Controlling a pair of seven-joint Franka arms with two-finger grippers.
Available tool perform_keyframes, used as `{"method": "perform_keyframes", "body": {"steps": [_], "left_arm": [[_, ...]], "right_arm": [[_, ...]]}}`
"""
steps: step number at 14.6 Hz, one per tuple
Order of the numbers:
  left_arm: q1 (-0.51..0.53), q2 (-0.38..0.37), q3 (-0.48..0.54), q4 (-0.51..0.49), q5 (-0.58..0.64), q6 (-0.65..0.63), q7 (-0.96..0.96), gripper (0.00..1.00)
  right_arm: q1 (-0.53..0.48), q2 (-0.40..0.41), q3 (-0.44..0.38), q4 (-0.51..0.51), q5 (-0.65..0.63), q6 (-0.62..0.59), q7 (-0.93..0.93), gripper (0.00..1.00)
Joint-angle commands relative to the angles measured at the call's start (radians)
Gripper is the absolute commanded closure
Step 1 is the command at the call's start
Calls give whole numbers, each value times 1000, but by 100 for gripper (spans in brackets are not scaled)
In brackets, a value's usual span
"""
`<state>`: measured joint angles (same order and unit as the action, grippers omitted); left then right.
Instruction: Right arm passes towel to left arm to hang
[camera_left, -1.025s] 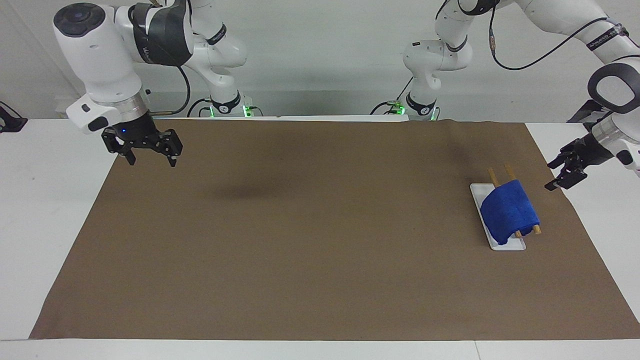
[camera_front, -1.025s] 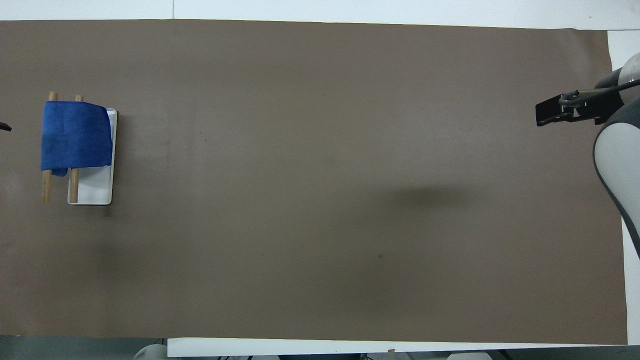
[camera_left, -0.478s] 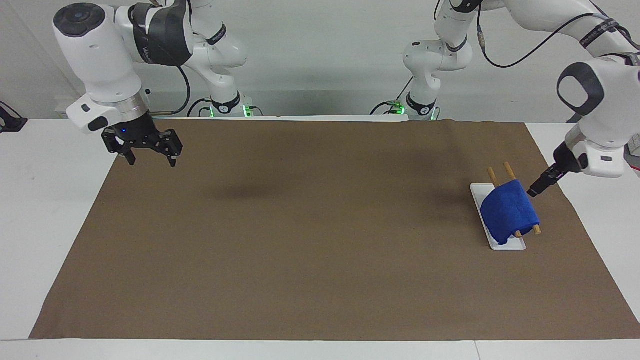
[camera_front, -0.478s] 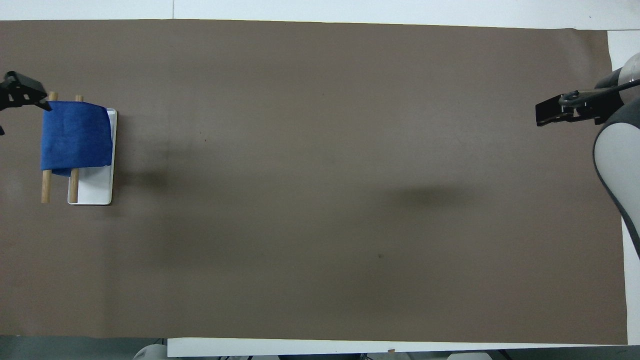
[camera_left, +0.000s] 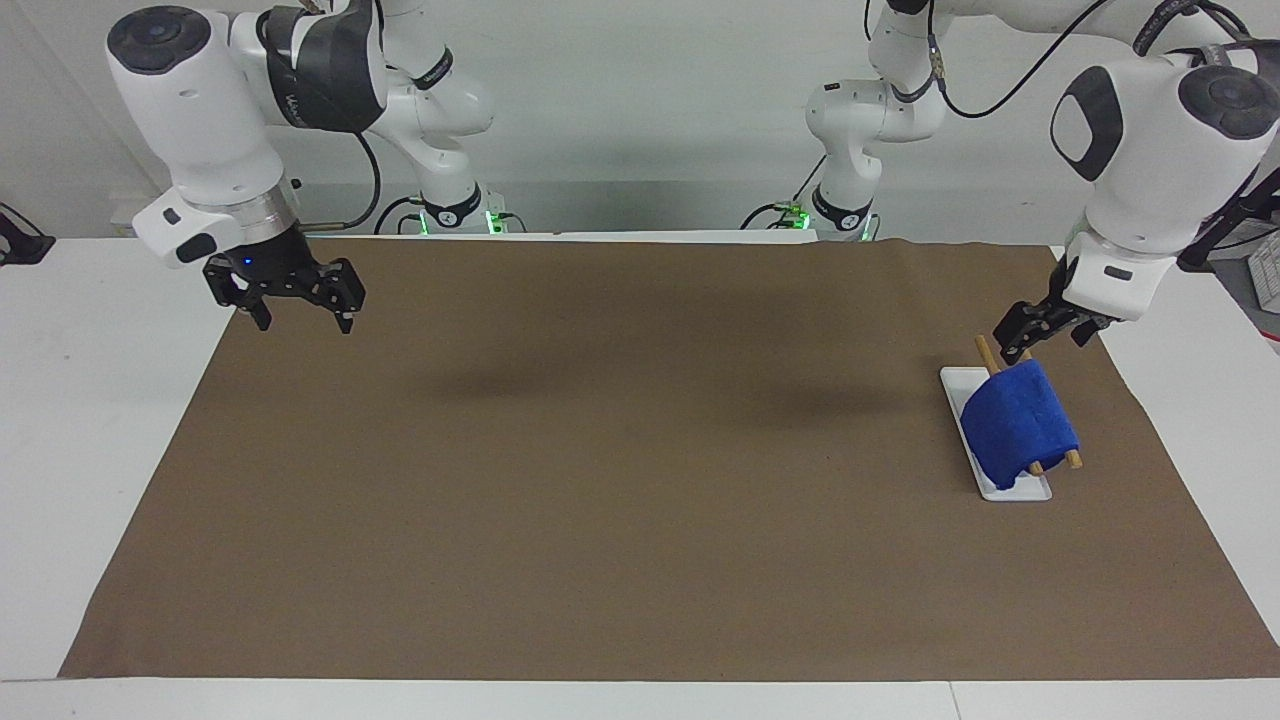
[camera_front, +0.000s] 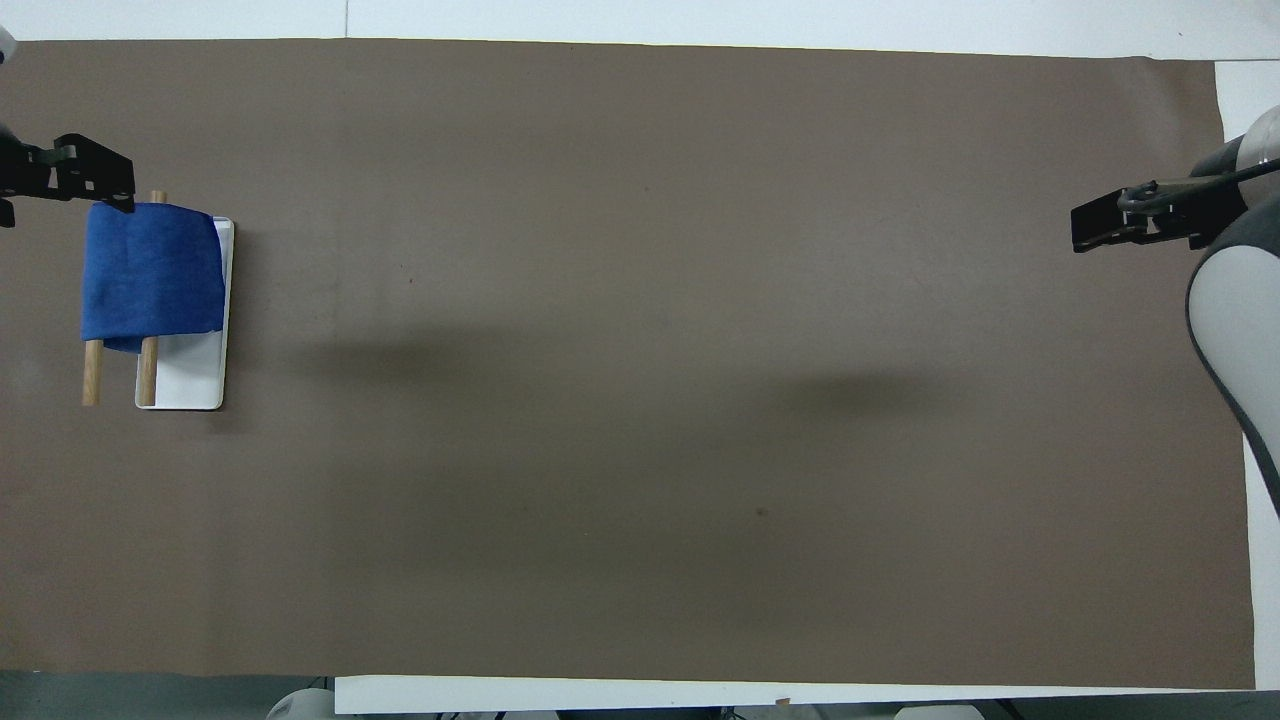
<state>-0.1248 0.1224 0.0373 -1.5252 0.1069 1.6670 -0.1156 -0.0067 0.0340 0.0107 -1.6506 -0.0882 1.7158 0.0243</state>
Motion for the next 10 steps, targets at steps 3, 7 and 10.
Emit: {"method": "perform_keyframes", "body": {"steps": [3,7,10], "left_arm": [[-12,-6,52,-4,-81,-9,178,0],[-15,-36,35,-84,-90,57,162,0],[-32,-38,39,-82,-92,54,154,0]], "right_arm": [[-9,-11,6,-15,1,5,-11,0],[-9,-11,5,-15,1,7,-11,0],[-9,-11,5,-15,1,5,-11,0]]}}
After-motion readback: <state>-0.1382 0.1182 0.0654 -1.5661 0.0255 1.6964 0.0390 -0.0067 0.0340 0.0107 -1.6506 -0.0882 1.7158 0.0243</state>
